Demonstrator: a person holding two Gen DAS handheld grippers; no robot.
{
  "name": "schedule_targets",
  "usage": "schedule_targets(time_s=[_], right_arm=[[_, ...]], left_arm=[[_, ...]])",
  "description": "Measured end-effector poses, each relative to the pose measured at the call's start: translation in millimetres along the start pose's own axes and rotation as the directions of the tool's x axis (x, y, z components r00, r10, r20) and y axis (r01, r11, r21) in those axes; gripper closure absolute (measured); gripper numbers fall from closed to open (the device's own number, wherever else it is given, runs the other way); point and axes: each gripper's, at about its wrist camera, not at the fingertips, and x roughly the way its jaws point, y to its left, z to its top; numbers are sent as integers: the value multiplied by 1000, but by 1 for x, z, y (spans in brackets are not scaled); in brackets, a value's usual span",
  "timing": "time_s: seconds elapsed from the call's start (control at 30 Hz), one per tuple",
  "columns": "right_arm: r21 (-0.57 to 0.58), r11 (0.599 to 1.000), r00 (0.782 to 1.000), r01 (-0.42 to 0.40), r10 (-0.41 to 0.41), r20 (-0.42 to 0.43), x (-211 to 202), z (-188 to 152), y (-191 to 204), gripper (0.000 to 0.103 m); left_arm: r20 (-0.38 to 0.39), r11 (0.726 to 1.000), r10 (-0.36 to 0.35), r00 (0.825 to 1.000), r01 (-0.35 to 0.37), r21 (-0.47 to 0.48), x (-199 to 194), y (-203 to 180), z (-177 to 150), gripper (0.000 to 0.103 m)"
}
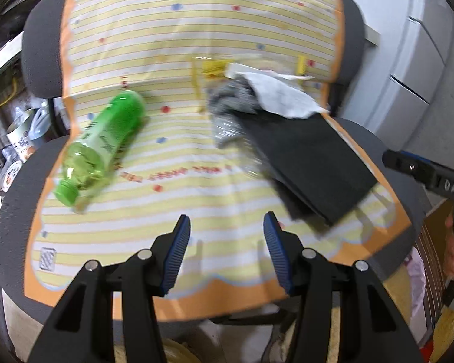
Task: Collect trash
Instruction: 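Move both tools back over the items on the chair, then grasp the white tissue with the right tool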
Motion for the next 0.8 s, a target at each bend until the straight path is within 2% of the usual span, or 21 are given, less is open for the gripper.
schedule_targets(time_s=[0.07,0.13,0.23,0.37,0.6,0.67,0.73,0.77,0.8], right_arm=[[-25,999,1000,-20,21,7,16,18,7,36],[-48,998,999,-30,31,22,31,33,13,29],[-65,996,998,-59,61,18,60,57,18,29],[-51,992,994,-112,112,-7,92,78,17,25],[-6,992,992,-127,127,-21,131,102,11,17],[-5,992,991,-127,127,-37,139,103,13,21],[-6,993,992,-116,116,-50,143,103,16,43],[-2,994,993,-112,112,-43,141,102,16,47],[-5,994,993,-110,109,-36,139,101,17,55]], left_arm=[[1,1000,16,1000,-16,-17,4,10,7,54],[2,999,32,999,-32,-34,9,20,14,54],[-2,997,51,999,-52,-51,19,32,24,54],[-10,995,65,998,-65,-71,32,44,36,54],[-22,995,63,998,-64,-80,41,49,36,54],[-31,994,60,998,-62,-84,43,50,34,54],[-35,994,57,998,-60,-89,43,51,33,54],[-35,994,57,998,-60,-89,42,51,32,54],[-35,994,59,998,-62,-89,40,51,31,54]])
